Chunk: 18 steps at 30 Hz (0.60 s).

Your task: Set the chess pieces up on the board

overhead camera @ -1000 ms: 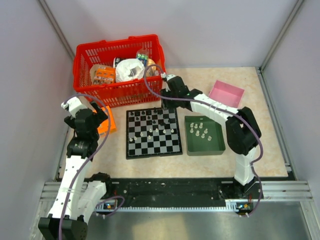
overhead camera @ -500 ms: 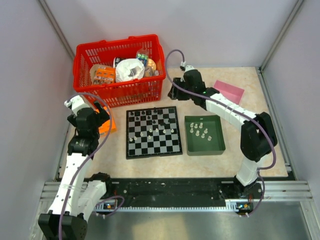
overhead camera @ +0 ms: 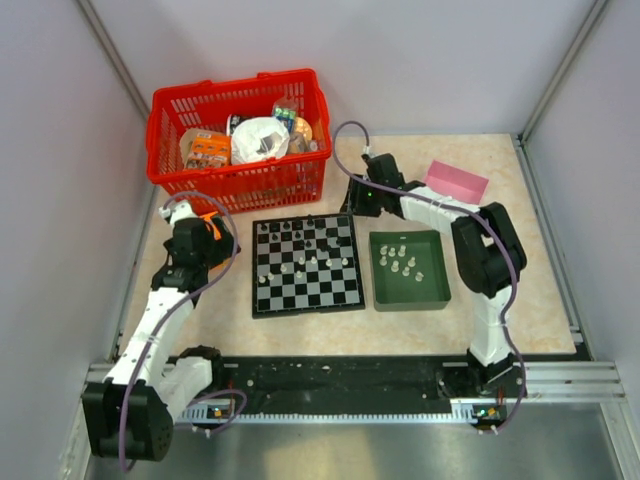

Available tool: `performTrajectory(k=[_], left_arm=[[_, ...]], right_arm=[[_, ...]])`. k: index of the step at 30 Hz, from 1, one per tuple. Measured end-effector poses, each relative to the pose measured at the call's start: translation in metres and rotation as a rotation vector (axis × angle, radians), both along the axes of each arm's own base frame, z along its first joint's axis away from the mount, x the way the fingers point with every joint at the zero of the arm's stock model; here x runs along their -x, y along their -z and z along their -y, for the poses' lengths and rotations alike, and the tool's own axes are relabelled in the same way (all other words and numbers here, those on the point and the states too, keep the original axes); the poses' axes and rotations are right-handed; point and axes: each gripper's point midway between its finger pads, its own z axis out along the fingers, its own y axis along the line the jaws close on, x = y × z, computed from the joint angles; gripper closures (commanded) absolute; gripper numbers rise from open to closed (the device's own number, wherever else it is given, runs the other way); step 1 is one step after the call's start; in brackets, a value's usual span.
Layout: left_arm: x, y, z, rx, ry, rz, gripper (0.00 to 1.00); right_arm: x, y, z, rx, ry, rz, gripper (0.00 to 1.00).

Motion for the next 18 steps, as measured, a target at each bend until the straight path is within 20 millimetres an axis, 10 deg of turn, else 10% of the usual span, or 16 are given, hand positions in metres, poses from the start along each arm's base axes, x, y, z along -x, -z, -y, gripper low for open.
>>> performTrajectory(k=[18], left_arm=[[0.013,0.04,0.031,0.161,0.081,-0.065,0.03]], right_arm=[[-0.043,0.046,-0.012,-0.057,-0.025,-0.072,0.56]])
